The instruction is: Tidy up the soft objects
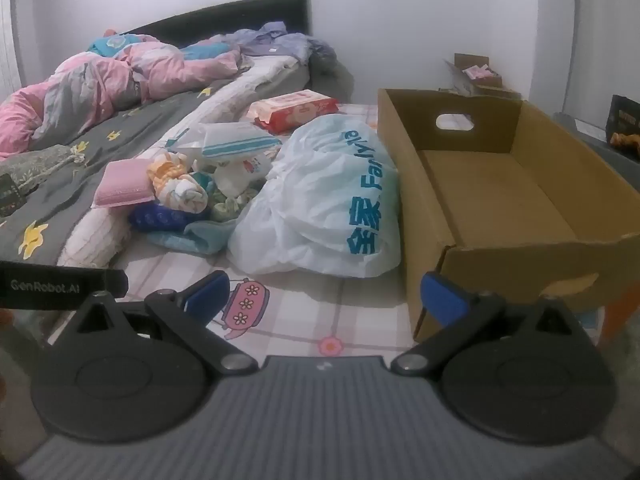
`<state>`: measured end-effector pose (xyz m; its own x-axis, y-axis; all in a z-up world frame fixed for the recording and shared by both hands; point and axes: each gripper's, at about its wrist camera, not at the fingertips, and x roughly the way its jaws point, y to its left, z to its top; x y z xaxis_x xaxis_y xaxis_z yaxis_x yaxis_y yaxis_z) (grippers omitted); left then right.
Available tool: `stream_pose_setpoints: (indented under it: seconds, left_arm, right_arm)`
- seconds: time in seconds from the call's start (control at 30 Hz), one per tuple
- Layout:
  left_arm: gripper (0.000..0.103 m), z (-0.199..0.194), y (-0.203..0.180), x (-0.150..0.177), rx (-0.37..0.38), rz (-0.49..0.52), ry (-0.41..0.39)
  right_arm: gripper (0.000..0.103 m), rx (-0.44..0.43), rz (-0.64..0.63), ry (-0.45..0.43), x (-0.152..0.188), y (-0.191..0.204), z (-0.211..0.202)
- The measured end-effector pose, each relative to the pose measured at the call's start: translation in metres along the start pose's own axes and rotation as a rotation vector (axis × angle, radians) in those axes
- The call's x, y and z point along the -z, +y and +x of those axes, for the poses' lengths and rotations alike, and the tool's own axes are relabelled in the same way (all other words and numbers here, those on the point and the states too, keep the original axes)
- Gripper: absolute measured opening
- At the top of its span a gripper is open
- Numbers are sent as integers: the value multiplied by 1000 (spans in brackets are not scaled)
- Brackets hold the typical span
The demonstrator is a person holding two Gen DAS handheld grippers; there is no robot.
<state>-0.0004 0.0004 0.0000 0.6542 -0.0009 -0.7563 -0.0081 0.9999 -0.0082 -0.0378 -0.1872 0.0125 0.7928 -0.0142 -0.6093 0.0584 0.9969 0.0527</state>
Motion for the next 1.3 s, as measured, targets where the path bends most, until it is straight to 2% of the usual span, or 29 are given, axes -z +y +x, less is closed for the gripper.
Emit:
stream_pose_setpoints:
  seconds: [0.1, 0.43, 1.3]
  left_arm:
    - [103, -2, 3, 2, 7, -11, -4]
    - [103, 7, -8, -3, -5, 57, 21]
    - [102, 12, -12, -5, 10, 62, 26]
  right_arm:
    - [102, 2, 1, -2, -1, -1, 0]
    - [102, 9, 9, 5, -3, -3, 2]
    - [102, 22, 16, 25, -4, -3, 8]
